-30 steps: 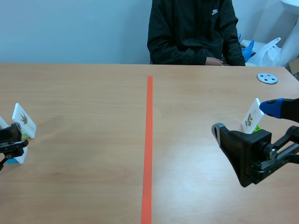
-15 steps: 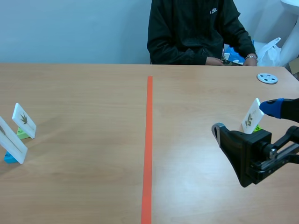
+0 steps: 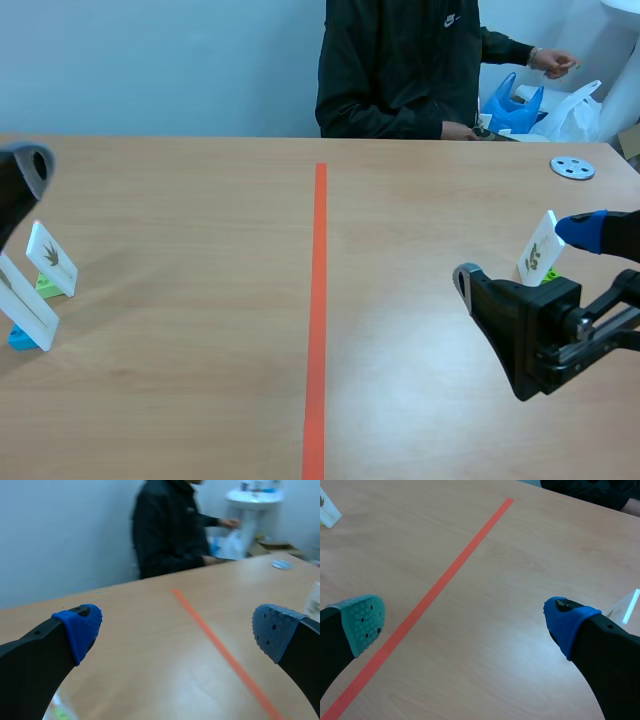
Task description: Sort the leaf by its shape. The table is split by an orange tape line. A compound leaf with several leaflets goes to the left side, a simple leaf with one blade goes to the right side. Return to the home posture when a red brick is placed on the table.
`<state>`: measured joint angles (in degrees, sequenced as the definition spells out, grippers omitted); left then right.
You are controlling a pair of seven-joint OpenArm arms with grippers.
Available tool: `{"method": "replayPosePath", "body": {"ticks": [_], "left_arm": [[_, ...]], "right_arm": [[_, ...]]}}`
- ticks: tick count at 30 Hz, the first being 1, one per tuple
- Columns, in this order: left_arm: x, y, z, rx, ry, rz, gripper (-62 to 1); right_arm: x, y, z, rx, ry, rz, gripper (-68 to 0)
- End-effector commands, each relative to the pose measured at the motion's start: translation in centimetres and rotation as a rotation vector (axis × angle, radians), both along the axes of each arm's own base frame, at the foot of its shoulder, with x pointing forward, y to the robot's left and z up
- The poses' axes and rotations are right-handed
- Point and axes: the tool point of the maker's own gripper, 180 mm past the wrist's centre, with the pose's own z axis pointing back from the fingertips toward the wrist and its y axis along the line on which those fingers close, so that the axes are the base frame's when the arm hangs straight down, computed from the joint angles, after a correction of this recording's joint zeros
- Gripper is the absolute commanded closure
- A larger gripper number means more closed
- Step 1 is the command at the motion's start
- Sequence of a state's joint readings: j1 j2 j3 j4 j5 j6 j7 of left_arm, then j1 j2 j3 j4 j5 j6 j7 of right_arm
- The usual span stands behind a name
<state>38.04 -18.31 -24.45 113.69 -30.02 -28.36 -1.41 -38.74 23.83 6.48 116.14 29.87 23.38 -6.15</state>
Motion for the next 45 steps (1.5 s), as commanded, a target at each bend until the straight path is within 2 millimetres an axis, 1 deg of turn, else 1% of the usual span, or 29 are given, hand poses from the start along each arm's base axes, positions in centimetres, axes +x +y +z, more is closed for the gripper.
{"method": "replayPosePath", "body": {"ticks": [1,4,8,14,17,20,26,40,45], "left_arm": [[-0.4,-0.7,0.1,0.002,0.009,-0.034,-62.3],[-1.3,-2.0,-0.5,0.017,0.053,-0.097,-62.3],[-1.7,-3.1,-1.8,0.016,0.113,-0.13,-62.3],[-2.6,-6.4,-3.7,0.015,0.164,-0.215,-62.3],[-2.9,-7.7,-4.3,0.009,0.18,-0.233,-62.3],[-2.8,-8.5,-4.7,0.026,0.181,-0.236,-62.3],[-2.9,-9.2,-4.8,0.014,0.183,-0.248,-62.3],[-3.0,-9.3,-4.9,0.027,0.181,-0.251,-62.3],[-2.9,-9.3,-4.5,0.015,0.162,-0.251,-62.3]], "right_arm": [[0.5,-0.3,0.8,0.002,-0.033,-0.002,-67.9],[0.5,-0.3,0.8,0.002,-0.033,-0.002,-67.9],[0.5,-0.3,0.8,0.001,-0.032,-0.001,-67.9],[0.5,-0.3,0.8,0.002,-0.033,-0.001,-67.9],[0.5,-0.3,0.8,0.002,-0.033,-0.001,-67.9],[0.5,-0.3,0.8,0.002,-0.033,-0.001,-67.9],[0.4,-0.3,0.5,-0.009,-0.015,-0.002,-67.9],[0.4,-0.3,0.4,-0.009,-0.014,-0.002,-67.9],[0.4,-0.3,0.4,-0.009,-0.014,-0.002,-67.9]]}}
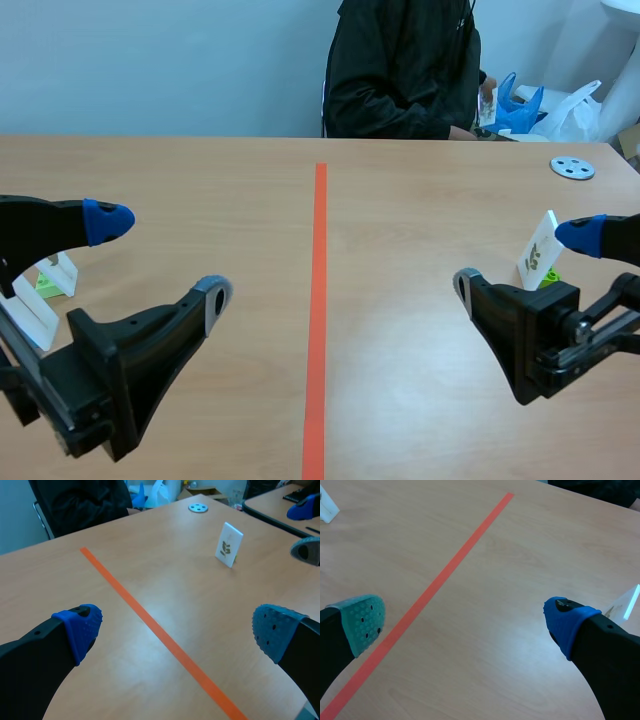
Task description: Sort the leaf by its shape. The table is split by an orange tape line. A compound leaf with several leaflets goes to the left side, a simple leaf with one blade goes to the right side. Return to the home posture when a red brick is placed on the table.
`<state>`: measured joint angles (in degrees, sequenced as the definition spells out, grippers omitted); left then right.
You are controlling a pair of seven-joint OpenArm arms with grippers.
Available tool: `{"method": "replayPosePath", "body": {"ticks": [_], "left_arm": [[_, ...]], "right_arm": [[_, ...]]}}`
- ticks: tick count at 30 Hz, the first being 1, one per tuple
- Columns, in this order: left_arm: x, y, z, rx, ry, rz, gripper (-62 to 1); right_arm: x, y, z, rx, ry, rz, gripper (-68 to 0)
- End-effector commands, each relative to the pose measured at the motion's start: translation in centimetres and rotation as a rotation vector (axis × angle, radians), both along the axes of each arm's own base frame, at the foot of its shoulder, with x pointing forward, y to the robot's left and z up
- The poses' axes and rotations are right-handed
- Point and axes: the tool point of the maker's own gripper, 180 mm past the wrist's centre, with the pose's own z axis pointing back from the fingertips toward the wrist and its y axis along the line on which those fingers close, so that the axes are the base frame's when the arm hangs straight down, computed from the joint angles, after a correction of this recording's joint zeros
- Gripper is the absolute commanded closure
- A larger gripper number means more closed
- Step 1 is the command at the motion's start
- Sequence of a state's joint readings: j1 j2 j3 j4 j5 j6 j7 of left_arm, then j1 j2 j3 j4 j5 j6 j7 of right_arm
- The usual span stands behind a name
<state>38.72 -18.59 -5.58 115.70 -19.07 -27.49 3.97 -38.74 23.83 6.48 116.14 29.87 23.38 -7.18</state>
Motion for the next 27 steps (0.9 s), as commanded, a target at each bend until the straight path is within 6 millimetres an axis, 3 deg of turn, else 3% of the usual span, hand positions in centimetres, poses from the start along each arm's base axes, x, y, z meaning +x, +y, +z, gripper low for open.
{"method": "replayPosePath", "body": {"ticks": [1,27], "left_arm": [[-0.1,-0.2,0.5,-0.024,-0.015,-0.006,-62.3],[0.6,0.8,-0.6,0.02,0.026,0.068,-62.3]], "right_arm": [[0.4,-0.3,0.7,0.0,-0.029,-0.002,-67.9],[0.4,-0.2,0.8,0.003,-0.029,-0.002,-67.9]]}}
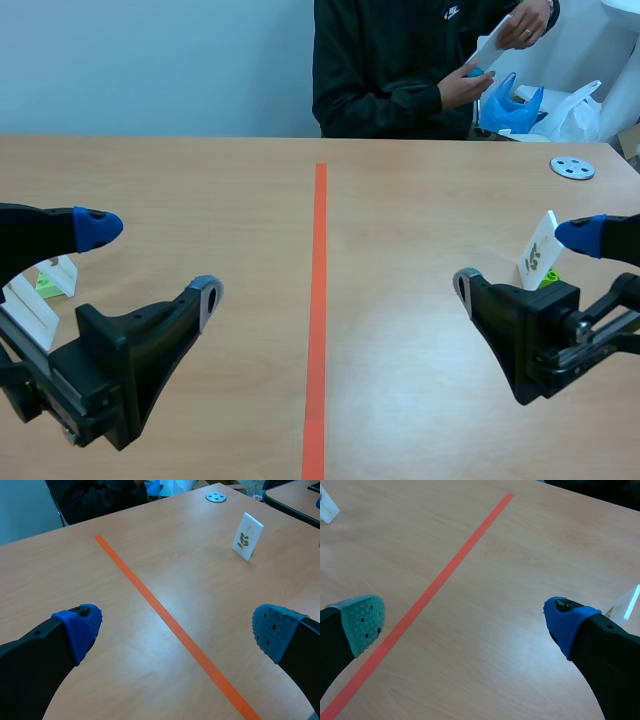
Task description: Sort the leaf by its shape. The table is split by an orange tape line. A compound leaf with several leaflets goes to the left side, a simple leaf with one blade goes to the right side. Return to the home posture when a red brick is placed on the table.
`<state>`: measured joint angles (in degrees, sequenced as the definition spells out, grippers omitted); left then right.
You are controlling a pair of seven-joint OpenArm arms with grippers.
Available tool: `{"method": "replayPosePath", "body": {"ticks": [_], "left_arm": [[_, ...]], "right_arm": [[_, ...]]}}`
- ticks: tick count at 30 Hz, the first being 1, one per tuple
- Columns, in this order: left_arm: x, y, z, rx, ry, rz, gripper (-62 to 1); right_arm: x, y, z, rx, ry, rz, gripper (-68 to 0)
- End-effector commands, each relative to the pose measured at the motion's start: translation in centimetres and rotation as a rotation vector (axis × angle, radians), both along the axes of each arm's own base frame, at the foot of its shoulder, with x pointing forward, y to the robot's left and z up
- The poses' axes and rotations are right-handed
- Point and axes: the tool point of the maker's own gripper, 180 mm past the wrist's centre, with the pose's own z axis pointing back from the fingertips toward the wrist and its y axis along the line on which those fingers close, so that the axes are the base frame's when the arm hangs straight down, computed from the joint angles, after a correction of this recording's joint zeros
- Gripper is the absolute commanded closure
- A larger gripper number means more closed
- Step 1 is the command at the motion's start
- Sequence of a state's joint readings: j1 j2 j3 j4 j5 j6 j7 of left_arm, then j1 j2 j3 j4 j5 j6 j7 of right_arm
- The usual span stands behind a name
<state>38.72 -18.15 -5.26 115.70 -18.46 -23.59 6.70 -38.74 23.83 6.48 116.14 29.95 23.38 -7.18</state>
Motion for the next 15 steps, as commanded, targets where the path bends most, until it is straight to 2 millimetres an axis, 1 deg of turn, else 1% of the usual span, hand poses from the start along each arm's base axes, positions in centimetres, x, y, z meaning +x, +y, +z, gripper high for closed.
{"method": "replayPosePath", "body": {"ticks": [1,15], "left_arm": [[-0.01,-0.09,0.29,-0.017,-0.007,0.001,-62.3],[0.0,-0.1,0.36,-0.02,-0.01,0.001,-62.3]], "right_arm": [[0.44,-0.24,0.76,0.002,-0.029,-0.001,-67.9],[0.47,-0.22,0.87,0.005,-0.035,-0.001,-67.9]]}}
